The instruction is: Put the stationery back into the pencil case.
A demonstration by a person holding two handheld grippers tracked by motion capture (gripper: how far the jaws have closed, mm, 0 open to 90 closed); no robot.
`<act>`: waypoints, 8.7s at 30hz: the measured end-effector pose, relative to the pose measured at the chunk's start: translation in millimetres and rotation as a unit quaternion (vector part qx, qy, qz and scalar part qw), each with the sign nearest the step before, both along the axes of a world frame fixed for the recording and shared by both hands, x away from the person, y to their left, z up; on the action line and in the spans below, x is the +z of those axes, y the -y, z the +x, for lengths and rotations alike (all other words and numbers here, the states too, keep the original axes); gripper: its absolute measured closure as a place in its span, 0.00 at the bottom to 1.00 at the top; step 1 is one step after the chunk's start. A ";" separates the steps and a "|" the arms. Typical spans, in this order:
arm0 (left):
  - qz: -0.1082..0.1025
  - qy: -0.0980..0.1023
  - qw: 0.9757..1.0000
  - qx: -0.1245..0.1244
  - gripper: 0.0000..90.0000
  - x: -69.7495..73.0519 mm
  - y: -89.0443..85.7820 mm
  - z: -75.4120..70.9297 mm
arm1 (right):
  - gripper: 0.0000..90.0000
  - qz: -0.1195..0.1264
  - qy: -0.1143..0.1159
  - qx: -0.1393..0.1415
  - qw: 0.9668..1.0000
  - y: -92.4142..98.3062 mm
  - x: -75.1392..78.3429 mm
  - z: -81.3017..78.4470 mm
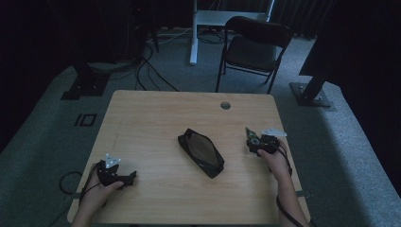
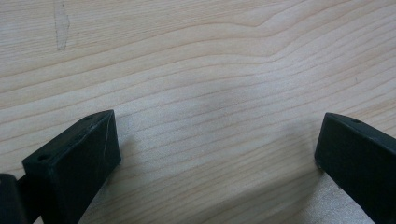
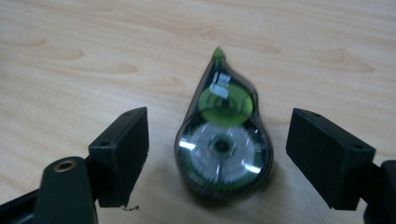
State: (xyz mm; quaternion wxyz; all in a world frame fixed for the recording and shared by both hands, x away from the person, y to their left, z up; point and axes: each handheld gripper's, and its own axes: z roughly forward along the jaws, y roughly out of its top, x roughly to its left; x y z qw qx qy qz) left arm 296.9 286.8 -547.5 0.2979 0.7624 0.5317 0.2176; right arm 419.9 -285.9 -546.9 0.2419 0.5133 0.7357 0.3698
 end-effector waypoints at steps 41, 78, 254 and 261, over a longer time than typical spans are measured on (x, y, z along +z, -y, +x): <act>0.000 0.000 1.000 0.002 0.00 0.0 0.4 -0.1 | 0.46 0.008 -0.018 0.003 1.000 -6.6 10.4 -2.7; 0.000 0.000 1.000 0.002 0.00 0.0 0.4 -0.1 | 0.46 0.044 0.070 0.065 0.994 -52.2 81.6 -27.9; 0.000 0.000 1.000 0.003 0.00 0.0 0.6 -0.1 | 0.32 0.082 0.025 0.182 0.980 -122.8 101.3 -82.6; 0.000 0.000 1.000 0.003 0.00 0.0 0.5 -0.1 | 0.32 0.072 0.034 0.169 0.982 -104.9 99.6 -86.9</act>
